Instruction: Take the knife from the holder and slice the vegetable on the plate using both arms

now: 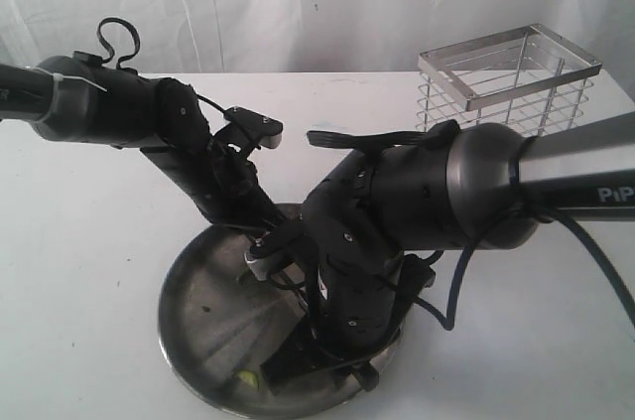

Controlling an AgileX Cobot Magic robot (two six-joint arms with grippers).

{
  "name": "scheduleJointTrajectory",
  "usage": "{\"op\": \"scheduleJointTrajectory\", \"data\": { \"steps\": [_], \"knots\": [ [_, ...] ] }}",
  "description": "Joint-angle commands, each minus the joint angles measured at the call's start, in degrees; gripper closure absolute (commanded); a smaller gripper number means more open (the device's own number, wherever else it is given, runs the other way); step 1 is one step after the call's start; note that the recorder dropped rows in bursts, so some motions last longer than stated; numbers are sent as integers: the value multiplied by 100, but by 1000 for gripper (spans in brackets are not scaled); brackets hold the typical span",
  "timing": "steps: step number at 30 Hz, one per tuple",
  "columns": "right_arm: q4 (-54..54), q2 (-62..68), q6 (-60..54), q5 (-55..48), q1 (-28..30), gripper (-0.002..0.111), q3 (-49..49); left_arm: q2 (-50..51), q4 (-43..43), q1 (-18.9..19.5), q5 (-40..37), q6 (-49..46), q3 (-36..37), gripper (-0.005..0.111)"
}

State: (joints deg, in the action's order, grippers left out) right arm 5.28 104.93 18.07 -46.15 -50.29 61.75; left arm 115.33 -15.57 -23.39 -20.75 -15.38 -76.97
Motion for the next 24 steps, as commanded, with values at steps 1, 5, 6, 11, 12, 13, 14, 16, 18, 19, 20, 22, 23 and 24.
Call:
{"op": "scheduleJointTrajectory", "data": {
  "steps": [1,5,6,11,12,13,14,16,18,19,20,22,23,24],
  "knots": [
    [26,-4,77,0,5,108,43,156,-23,-20,-163,-6,50,107],
    [26,-4,125,0,5,108,43,311,-11,-20,-137,-6,50,107],
    [26,-4,125,0,5,108,43,341,-11,-20,-137,-6,50,107],
    [26,-4,125,0,5,108,43,408,-11,-20,-126,-6,50,107],
    [26,-4,125,0,5,108,43,397,-11,-20,-128,-6,50,107],
    [26,-4,125,0,5,108,43,397,-11,-20,-128,-6,50,107],
    [26,-4,125,0,5,108,43,386,-11,-20,-128,-6,50,107],
    [26,-4,125,0,5,108,43,326,-11,-20,-116,-6,28,107],
    [9,-4,125,0,5,108,43,179,-11,-9,-95,-6,28,107],
    [9,-4,125,0,5,108,43,81,-11,-9,-95,-6,28,107],
    [9,-4,125,0,5,108,43,-30,-11,-1,-81,-6,28,107],
    [9,-4,125,0,5,108,43,-278,-11,4,-81,-6,28,107],
    [9,-4,125,0,5,108,43,-369,-11,4,-81,-6,28,107],
    [1,-4,125,-17,5,108,43,-476,-11,4,-81,-6,28,107]
  ]
}}
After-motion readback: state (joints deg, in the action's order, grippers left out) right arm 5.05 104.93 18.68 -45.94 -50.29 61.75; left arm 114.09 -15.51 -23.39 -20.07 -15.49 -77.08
